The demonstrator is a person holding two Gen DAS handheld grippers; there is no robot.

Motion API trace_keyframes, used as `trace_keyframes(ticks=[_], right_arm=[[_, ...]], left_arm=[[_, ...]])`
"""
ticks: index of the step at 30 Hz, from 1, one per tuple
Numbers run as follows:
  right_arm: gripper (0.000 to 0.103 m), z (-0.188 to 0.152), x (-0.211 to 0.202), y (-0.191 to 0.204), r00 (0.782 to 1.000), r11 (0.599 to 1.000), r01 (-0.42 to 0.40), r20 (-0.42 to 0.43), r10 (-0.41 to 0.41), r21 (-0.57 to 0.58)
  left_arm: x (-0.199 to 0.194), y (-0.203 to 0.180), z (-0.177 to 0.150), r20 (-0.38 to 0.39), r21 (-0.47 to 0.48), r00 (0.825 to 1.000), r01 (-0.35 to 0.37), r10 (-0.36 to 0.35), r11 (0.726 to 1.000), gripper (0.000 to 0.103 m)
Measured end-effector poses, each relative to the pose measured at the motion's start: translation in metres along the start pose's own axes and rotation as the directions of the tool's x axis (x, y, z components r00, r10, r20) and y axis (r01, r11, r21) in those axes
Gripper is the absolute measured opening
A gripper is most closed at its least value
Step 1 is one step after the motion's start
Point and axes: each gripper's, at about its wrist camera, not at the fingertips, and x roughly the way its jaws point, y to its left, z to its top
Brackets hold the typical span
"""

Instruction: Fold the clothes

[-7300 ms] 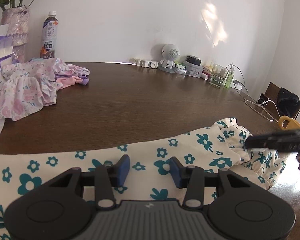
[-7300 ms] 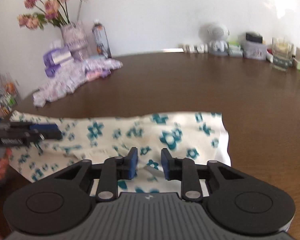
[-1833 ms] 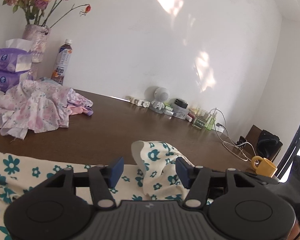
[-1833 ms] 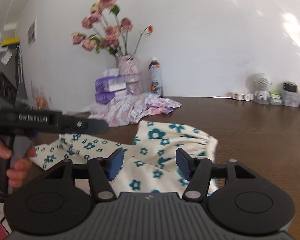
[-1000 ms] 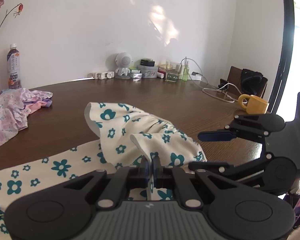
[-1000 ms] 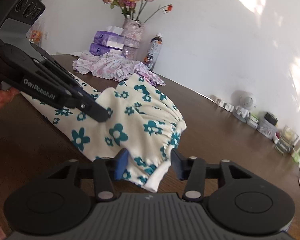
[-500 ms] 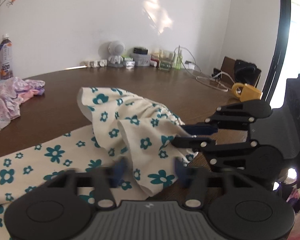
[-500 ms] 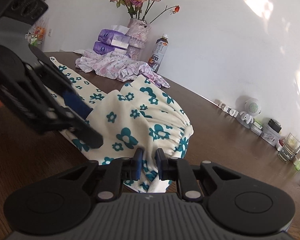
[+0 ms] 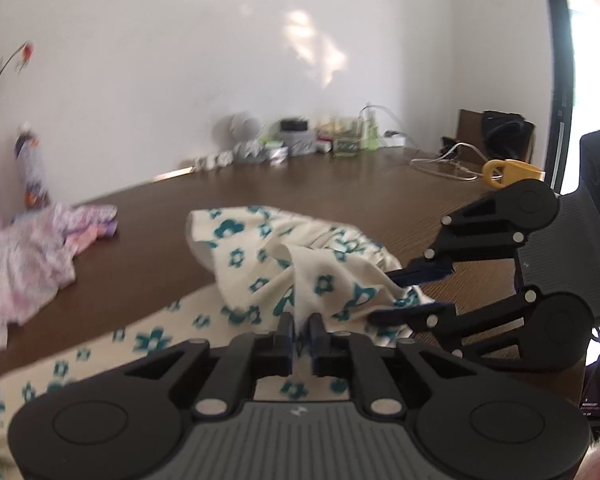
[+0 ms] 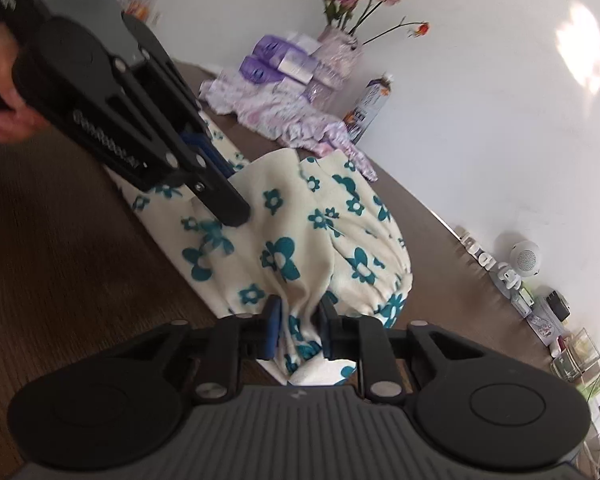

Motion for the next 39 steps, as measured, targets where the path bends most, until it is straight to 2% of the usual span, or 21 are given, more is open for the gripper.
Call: trace_keyframes(ticks=[3,4,6,8,10,11,12,13,14,16,18,21,24,26,30,34,37,39], right_arm=[[0.014,0.0,0.004,0.005,1.0,1.0,0.001,-0.012,-0.002,-0.024],[0.014,-0.001,0.004,0.006,1.0,1.0,0.002,-0.012,-0.002,-0.028],[0.013,-0.002,0.004,0.009,1.0,0.999,0.005,-0.011,-0.005,-0.04],[0.013,-0.003,0.004,0.014,1.0,0.998,0.018,-0.009,-0.018,-0.059],[0.013,-0.004,0.004,0.018,0.999,0.996,0.031,-0.008,-0.032,-0.08],[0.014,-0.004,0.005,0.021,0.999,0.995,0.039,-0.006,-0.04,-0.087],[0.014,-0.004,0.005,0.022,0.999,0.995,0.044,-0.005,-0.045,-0.088],[0.014,-0.004,0.004,0.021,0.999,0.996,0.045,-0.003,-0.045,-0.075],[0.015,-0.005,0.001,0.016,0.999,0.999,0.035,0.002,-0.035,-0.028],[0.017,-0.006,-0.005,0.005,1.0,0.998,0.015,0.015,-0.016,0.066],[0.02,-0.007,-0.012,-0.006,1.0,0.986,-0.009,0.031,0.004,0.166],[0.02,-0.014,-0.024,-0.034,0.997,0.922,-0.046,0.08,0.016,0.385],[0.02,-0.023,-0.024,-0.048,0.997,0.861,-0.053,0.081,0.014,0.505],[0.02,-0.027,-0.017,-0.049,0.999,0.848,-0.038,0.049,0.013,0.529],[0.02,-0.025,0.001,-0.044,0.998,0.845,-0.017,-0.04,0.046,0.534],[0.02,-0.024,0.003,-0.039,0.998,0.841,0.004,-0.06,0.034,0.541],[0.02,-0.021,0.003,-0.034,0.997,0.854,0.027,-0.075,0.015,0.52],[0.021,-0.021,0.003,-0.033,0.997,0.854,0.031,-0.078,0.011,0.519]], left_arm=[[-0.017,0.013,0.004,0.081,-0.076,0.996,0.034,-0.028,0.997,0.033],[-0.023,0.014,0.008,0.123,-0.082,0.992,0.046,-0.035,0.996,0.037],[-0.029,0.011,0.017,0.194,-0.057,0.98,0.06,-0.048,0.997,0.046],[-0.024,0.003,0.026,0.211,-0.02,0.976,0.064,-0.058,0.998,0.048],[-0.01,-0.004,0.03,0.172,0.007,0.983,0.065,-0.065,0.998,0.047],[-0.001,-0.007,0.03,0.138,0.014,0.988,0.066,-0.067,0.998,0.043],[0.008,-0.008,0.029,0.094,0.013,0.993,0.065,-0.066,0.998,0.022],[0.015,-0.008,0.026,0.056,0.004,0.996,0.065,-0.065,0.998,0.011],[0.022,-0.007,0.022,0.021,-0.011,0.998,0.065,-0.065,0.998,0.006],[0.03,-0.003,0.012,-0.026,-0.048,0.998,0.063,-0.064,0.997,0.006],[0.032,0.002,0.003,-0.039,-0.088,0.997,0.07,-0.074,0.994,0.006],[0.031,0.007,-0.003,-0.03,-0.128,0.996,0.081,-0.086,0.988,0.008],[0.032,0.01,-0.004,-0.029,-0.154,0.995,0.09,-0.096,0.984,0.008],[0.032,0.01,-0.005,-0.029,-0.157,0.995,0.091,-0.097,0.983,0.008],[0.03,0.009,-0.004,-0.028,-0.155,0.995,0.092,-0.098,0.984,0.009],[0.021,0.004,0.003,0.012,-0.113,0.995,0.101,-0.1,0.988,0.01],[0.011,-0.004,0.015,0.077,-0.063,0.99,0.127,-0.122,0.99,0.017],[0.014,-0.011,0.02,0.076,-0.025,0.989,0.129,-0.126,0.991,0.023]])
